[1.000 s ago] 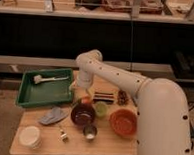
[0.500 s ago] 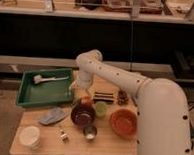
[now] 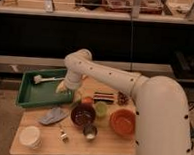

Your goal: Wipe purple bowl with towel

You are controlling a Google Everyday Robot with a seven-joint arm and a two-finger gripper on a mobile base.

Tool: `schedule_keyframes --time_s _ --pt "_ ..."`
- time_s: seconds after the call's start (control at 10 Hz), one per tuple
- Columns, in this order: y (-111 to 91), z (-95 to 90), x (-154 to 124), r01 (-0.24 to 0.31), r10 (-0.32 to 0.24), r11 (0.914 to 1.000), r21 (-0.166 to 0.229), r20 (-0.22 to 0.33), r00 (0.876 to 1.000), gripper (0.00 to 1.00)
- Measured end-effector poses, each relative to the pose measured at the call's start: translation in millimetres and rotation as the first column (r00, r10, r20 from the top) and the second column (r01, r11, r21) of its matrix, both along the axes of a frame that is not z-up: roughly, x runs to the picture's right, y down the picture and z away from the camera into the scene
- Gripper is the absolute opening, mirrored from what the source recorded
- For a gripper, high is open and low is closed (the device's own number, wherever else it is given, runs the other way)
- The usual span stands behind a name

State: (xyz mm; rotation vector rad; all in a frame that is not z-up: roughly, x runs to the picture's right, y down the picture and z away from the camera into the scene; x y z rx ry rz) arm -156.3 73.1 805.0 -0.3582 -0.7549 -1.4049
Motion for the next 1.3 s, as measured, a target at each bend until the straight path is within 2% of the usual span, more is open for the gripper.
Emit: schedule_keyframes --time_s 0.1,0.2,0.4,0.5,0.7,0.9,1.1,1.3 --pt "1 -11.3 -18 0.050 -0.051 0.9986 0.015 0.057 0.997 0.80" --pt "7 -25.4 -38 0.117 -0.121 0.9924 0.037 0.118 0.986 0.80" --pt "23 -38.4 -66 0.211 -0.218 0.9756 0.060 0.171 0.961 0.80" --pt "31 -32.4 -69 0.239 -0.246 0.9692 0.058 0.160 0.956 0.80" --pt "50 -13.0 -66 0.256 -0.258 0.9662 0.033 0.135 0.957 0.80" --pt "74 14.7 -62 0.276 -0.275 0.9611 0.002 0.114 0.955 0.80" --pt "89 27.4 -64 0.292 -0.287 0.9561 -0.026 0.112 0.951 0.80" --pt "101 29.6 -65 0.311 -0.300 0.9481 -0.067 0.138 0.944 0.80"
